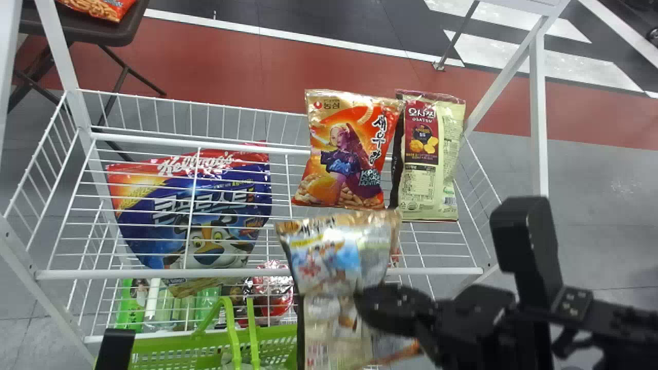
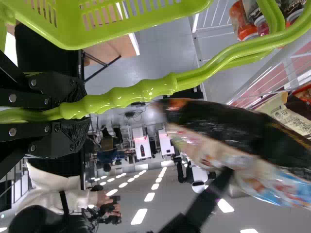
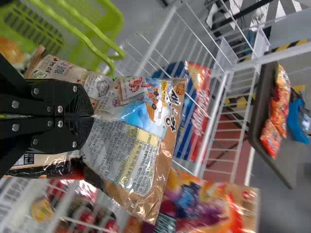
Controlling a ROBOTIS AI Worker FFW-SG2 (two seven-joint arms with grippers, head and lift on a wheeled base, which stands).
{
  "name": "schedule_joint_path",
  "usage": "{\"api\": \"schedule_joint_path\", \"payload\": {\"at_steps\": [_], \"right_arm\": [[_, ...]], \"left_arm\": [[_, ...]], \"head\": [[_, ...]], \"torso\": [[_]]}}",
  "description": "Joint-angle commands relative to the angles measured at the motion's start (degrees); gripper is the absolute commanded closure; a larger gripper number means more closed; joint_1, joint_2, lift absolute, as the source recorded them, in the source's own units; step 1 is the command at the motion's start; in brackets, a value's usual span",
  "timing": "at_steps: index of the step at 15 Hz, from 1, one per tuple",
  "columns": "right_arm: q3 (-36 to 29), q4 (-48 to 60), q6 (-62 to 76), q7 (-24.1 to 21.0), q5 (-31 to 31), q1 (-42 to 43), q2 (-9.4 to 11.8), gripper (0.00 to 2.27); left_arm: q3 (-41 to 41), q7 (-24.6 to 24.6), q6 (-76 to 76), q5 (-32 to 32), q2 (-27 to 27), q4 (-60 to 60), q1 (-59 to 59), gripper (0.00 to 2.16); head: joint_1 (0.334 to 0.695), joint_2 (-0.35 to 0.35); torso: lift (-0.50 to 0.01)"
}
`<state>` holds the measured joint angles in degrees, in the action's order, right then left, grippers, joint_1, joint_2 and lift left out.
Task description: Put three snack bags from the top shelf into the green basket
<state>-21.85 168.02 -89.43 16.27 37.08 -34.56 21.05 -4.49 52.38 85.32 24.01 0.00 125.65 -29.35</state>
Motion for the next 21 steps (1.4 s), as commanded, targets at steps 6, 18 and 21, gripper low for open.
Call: {"api": "schedule_joint_path", "payload": {"at_steps": [6,18,21], "right_arm": [[8.93,-10.52,-0.65,-0.36,-4.47,-7.81,1.10,2.16],[30.64,-38.21,32.87,-0.72,-16.08,-2.97,2.33,2.16],[33.90,-38.65,25.48,1.83,-17.13,-2.44,3.03,2.16]], "left_arm": [[-0.43,-0.26,-0.28,-0.19,-0.15,-0.06,0.09,2.15],[-0.87,-0.35,-0.11,-0.28,-0.15,0.38,-0.27,2.15],[-0.96,-0.35,-0.11,-0.28,-0.15,0.29,-0.18,2.15]], "head": [[0.695,-0.350],[0.695,-0.350],[0.695,-0.350]], "torso": [[-0.050],[-0.050],[-0.050]]}}
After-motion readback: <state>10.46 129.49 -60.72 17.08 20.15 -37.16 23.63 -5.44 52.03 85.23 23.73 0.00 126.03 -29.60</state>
